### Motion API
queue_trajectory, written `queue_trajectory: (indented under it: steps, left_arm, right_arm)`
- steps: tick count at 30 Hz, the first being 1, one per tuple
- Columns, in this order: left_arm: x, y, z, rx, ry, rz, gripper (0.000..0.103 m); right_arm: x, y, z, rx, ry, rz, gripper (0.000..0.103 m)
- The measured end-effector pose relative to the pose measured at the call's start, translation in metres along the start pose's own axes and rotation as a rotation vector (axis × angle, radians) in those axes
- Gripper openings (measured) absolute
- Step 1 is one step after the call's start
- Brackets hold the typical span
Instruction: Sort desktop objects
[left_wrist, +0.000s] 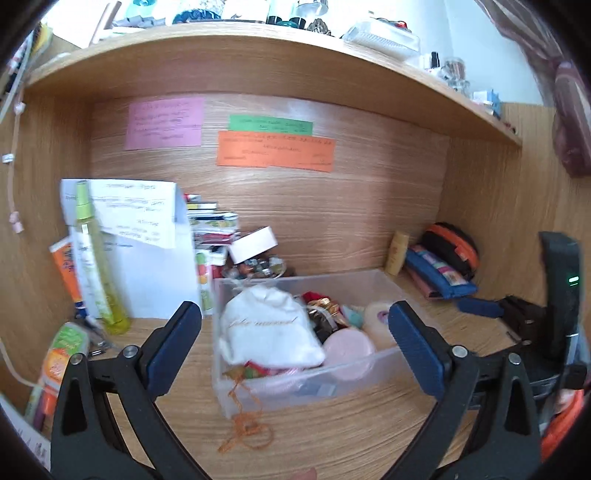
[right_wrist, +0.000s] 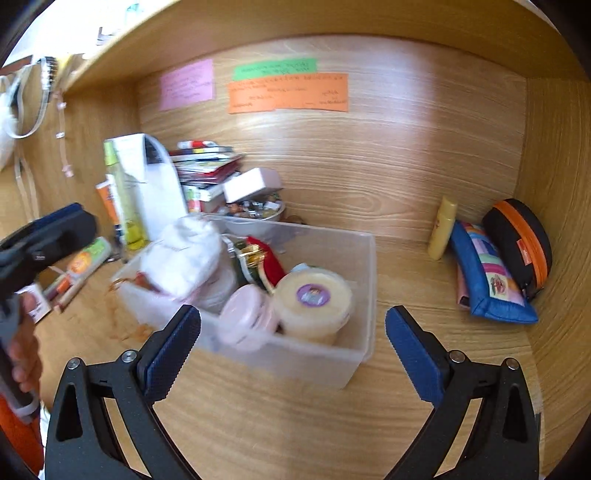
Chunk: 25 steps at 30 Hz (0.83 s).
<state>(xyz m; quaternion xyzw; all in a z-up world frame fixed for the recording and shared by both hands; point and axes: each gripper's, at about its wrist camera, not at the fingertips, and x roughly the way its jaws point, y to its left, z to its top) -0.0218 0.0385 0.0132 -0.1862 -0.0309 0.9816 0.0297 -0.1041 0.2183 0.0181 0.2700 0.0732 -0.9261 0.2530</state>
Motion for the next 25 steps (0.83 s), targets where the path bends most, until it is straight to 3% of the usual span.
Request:
queue_trajectory:
  steps: [11, 18, 25]
  left_arm:
    - [-0.023, -0.01, -0.03, 0.004, 0.022, 0.019, 0.102]
    - [-0.02, -0.011, -0.035, 0.007, 0.033, -0.008, 0.102]
    - [-0.022, -0.015, -0.032, 0.02, -0.01, 0.004, 0.102]
  right_arm:
    - [-0.023, -0.001, -0.019, 0.025, -0.021, 0.01, 0.1]
    - [-0.021, -0.008, -0.023, 0.036, -0.014, -0.018, 0.101]
    - [-0.021, -0.01, -0.022, 0.023, -0.017, -0.01, 0.101]
